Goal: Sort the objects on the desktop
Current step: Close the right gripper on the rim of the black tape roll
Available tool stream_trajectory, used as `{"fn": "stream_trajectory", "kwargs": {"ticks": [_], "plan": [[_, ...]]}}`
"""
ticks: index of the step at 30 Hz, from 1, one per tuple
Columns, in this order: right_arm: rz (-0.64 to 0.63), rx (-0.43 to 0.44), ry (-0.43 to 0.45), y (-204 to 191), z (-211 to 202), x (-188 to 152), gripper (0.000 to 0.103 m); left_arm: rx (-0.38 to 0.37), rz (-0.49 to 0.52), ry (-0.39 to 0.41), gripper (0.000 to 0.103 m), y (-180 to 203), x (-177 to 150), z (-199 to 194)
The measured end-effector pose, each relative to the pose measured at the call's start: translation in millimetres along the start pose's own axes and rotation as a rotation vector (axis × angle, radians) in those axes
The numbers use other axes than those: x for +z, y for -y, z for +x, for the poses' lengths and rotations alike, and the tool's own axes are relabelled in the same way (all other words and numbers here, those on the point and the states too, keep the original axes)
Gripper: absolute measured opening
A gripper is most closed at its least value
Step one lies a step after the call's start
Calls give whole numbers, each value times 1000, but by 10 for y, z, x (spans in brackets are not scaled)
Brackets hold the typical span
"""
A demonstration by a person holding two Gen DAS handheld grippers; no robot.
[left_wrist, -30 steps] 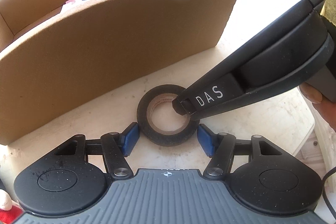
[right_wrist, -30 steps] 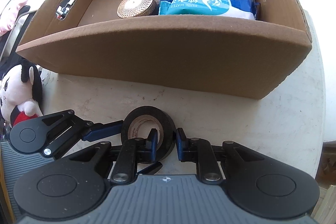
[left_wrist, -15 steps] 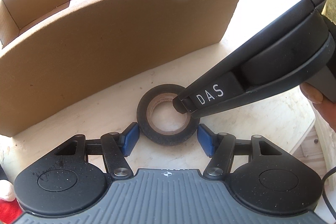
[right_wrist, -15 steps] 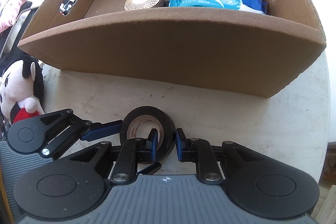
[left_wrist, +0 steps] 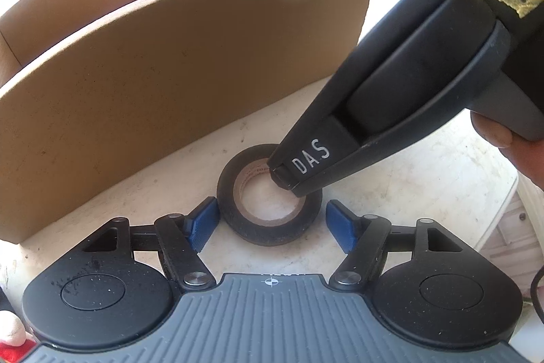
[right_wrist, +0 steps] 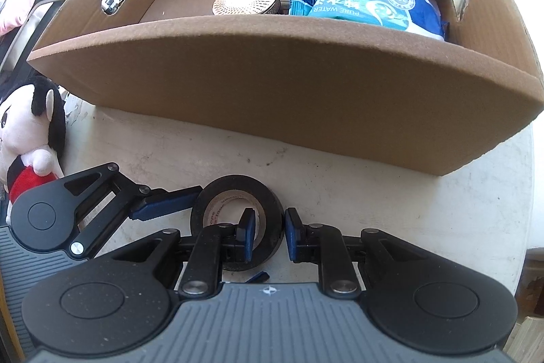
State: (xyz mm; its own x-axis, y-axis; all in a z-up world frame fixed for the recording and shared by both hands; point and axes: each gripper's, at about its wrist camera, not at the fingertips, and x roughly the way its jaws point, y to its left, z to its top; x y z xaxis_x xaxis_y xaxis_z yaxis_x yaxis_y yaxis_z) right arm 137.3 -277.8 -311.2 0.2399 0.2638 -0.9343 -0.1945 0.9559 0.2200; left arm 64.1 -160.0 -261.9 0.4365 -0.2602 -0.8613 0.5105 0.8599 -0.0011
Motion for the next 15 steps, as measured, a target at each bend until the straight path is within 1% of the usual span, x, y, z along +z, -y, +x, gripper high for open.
{"fn": "stream_trajectory", "kwargs": {"ticks": [2, 3, 10, 15], "plan": [[-1, -2, -1, 2, -5, -5, 20, 4, 0, 4, 68, 1, -16, -5], [5, 3, -3, 8, -6, -7, 20, 6, -6, 7, 65, -7, -27, -13], [42, 9, -24, 16, -39, -12, 19, -4, -23, -5, 64, -16, -121, -59], [53, 13, -42, -88, -151, 37, 19, -18, -45, -25, 64, -35, -174, -152]]}}
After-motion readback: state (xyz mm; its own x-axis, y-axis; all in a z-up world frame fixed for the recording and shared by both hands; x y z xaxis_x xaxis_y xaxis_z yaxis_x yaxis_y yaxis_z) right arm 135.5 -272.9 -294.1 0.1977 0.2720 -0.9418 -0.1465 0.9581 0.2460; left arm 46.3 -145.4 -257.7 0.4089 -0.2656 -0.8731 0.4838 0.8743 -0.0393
